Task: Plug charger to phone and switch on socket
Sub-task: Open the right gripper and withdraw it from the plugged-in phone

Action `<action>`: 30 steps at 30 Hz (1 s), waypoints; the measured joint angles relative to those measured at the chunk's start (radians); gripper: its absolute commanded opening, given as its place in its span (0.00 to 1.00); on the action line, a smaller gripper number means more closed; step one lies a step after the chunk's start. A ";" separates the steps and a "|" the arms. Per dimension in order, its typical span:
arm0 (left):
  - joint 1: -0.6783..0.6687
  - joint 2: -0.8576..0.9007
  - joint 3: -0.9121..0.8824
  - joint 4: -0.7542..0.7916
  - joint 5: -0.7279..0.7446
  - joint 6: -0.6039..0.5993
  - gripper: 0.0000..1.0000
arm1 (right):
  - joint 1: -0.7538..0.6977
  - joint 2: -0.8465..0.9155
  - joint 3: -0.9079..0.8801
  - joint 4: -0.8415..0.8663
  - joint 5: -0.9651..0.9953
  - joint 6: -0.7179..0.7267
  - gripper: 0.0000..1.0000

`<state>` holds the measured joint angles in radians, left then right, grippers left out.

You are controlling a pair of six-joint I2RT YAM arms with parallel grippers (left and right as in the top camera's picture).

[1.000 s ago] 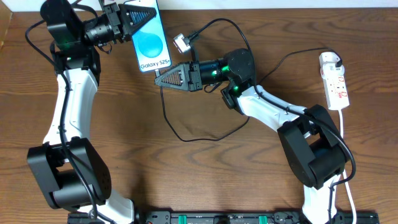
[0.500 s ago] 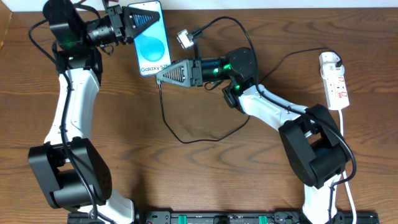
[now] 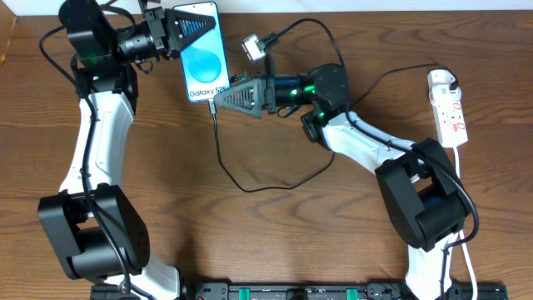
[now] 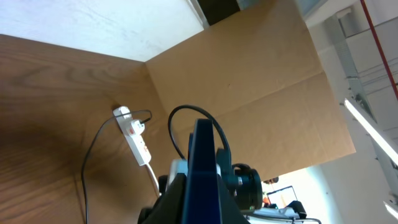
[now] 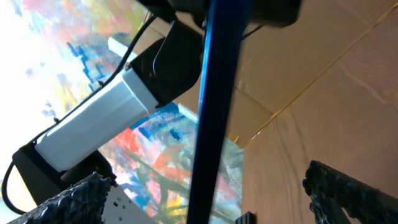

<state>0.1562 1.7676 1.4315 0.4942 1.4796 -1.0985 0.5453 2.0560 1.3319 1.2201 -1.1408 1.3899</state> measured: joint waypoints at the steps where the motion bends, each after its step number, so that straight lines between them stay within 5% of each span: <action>1: 0.001 0.000 0.000 0.000 0.000 0.000 0.07 | -0.009 0.000 0.000 0.000 0.000 0.000 0.99; 11: 0.006 0.000 0.000 0.000 0.000 0.000 0.07 | -0.117 0.000 0.000 -0.103 -0.007 -0.010 0.99; 30: 0.006 0.000 0.000 0.000 0.004 0.009 0.07 | -0.118 0.002 -0.001 -0.970 0.055 -0.395 0.99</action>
<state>0.1627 1.7676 1.4315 0.4938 1.4837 -1.0897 0.4271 2.0579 1.3312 0.2501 -1.0863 0.9951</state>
